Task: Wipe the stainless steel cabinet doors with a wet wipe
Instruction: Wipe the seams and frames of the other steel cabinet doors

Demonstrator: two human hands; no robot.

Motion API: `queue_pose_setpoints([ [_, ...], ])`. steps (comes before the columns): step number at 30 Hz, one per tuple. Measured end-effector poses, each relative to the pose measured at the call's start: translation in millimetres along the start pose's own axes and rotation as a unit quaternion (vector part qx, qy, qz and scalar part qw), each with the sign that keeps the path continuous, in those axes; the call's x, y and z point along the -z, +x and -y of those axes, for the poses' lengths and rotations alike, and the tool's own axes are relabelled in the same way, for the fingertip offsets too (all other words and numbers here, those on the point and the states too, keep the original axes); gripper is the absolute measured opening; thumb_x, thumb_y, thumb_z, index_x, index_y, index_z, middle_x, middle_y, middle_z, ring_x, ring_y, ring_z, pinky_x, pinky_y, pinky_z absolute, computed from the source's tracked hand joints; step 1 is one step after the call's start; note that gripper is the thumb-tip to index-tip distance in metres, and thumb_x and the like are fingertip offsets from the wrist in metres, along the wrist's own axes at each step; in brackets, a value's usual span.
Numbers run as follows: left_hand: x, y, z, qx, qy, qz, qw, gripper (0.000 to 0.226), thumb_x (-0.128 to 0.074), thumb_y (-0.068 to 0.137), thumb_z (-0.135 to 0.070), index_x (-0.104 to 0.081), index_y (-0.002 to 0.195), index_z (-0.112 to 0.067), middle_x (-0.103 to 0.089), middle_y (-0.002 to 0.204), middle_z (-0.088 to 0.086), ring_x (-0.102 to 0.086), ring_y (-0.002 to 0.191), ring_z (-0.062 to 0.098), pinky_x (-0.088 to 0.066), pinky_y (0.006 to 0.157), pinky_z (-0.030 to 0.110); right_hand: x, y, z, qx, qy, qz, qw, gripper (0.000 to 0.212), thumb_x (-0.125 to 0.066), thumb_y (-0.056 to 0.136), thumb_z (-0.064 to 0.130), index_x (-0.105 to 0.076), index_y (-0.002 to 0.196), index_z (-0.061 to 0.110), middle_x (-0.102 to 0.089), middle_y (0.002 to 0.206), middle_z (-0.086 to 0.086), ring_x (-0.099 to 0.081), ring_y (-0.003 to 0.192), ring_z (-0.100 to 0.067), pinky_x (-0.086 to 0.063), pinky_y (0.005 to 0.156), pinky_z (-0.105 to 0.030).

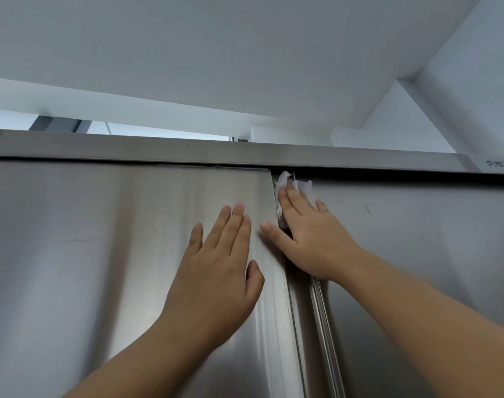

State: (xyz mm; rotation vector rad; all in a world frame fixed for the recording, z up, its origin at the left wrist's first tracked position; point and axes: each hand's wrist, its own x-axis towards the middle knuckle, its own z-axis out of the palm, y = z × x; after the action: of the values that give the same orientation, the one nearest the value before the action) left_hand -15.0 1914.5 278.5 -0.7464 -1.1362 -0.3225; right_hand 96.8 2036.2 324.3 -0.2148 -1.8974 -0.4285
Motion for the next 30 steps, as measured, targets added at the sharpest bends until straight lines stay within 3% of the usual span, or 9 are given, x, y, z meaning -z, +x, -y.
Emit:
queue_pose_setpoints([
  [4,-1,-1,1,-0.005,0.009,0.006,1.000,0.059,-0.032,0.086,-0.031,-0.052,0.132,0.001,-0.048,0.139,0.017,-0.046,0.129,0.030,-0.028,0.104,0.050,-7,-17,4,0.000,-0.001,-0.002,1.000,0.082,-0.003,0.089,0.067,0.015,0.149,0.014,0.019,0.157,0.000,0.011,0.144,-0.011,0.006,0.114,-0.030],
  [6,-2,-2,0,-0.004,0.004,0.007,1.000,0.060,-0.032,0.087,-0.032,-0.050,0.133,0.002,-0.046,0.140,0.018,-0.044,0.130,0.031,-0.022,0.110,0.046,-11,-26,5,0.002,0.000,-0.009,1.000,0.092,0.007,0.075,0.071,0.015,0.149,0.015,0.019,0.157,0.001,0.010,0.144,-0.010,0.006,0.113,-0.028],
  [8,-1,-4,-2,-0.004,-0.004,0.009,1.000,0.060,-0.031,0.088,-0.032,-0.049,0.133,0.003,-0.045,0.141,0.019,-0.043,0.131,0.032,-0.016,0.106,0.045,-14,-33,5,0.005,0.004,-0.006,1.000,0.097,0.013,0.067,0.069,0.015,0.148,0.016,0.019,0.157,0.002,0.011,0.144,-0.009,0.007,0.112,-0.027],
  [12,2,-11,-7,-0.007,-0.010,0.013,1.000,0.061,-0.032,0.088,-0.033,-0.048,0.134,0.004,-0.044,0.142,0.019,-0.040,0.133,0.032,-0.014,0.105,0.046,-17,-47,6,0.010,0.008,0.006,1.000,0.096,0.015,0.066,0.069,0.019,0.147,0.018,0.022,0.155,0.004,0.019,0.139,-0.001,0.014,0.107,-0.025],
  [16,4,-23,-13,-0.012,-0.029,0.013,0.999,0.062,-0.032,0.087,-0.033,-0.047,0.134,0.006,-0.042,0.143,0.021,-0.036,0.135,0.034,-0.014,0.107,0.048,-22,-65,10,0.007,0.004,0.021,1.000,0.097,0.016,0.065,0.073,0.019,0.147,0.020,0.024,0.155,0.005,0.017,0.142,-0.007,0.015,0.107,-0.025],
  [20,8,-39,-21,-0.027,-0.043,0.018,0.999,0.061,-0.033,0.089,-0.033,-0.044,0.136,0.004,-0.038,0.146,0.020,-0.030,0.138,0.031,-0.015,0.108,0.049,-28,-80,11,0.008,0.002,0.021,1.000,0.103,0.033,0.057,0.077,0.022,0.144,0.021,0.024,0.155,0.003,0.015,0.143,-0.009,0.014,0.108,-0.025],
  [24,12,-52,-27,-0.039,-0.054,0.022,0.997,0.060,-0.032,0.090,-0.032,-0.043,0.138,0.004,-0.036,0.147,0.020,-0.025,0.139,0.029,-0.016,0.109,0.050,-33,-94,13,0.011,0.014,0.012,1.000,0.091,0.030,0.063,0.074,0.024,0.139,0.024,0.023,0.155,0.004,0.011,0.144,-0.008,0.013,0.108,-0.026],
  [30,16,-65,-33,-0.045,-0.062,0.031,0.997,0.061,-0.031,0.090,-0.031,-0.042,0.138,0.005,-0.035,0.148,0.021,-0.023,0.139,0.030,-0.016,0.109,0.051,-40,-117,21,0.009,0.026,0.018,0.999,0.090,0.027,0.068,0.074,0.020,0.141,0.022,0.019,0.155,0.003,0.010,0.144,-0.009,0.014,0.108,-0.027],
])
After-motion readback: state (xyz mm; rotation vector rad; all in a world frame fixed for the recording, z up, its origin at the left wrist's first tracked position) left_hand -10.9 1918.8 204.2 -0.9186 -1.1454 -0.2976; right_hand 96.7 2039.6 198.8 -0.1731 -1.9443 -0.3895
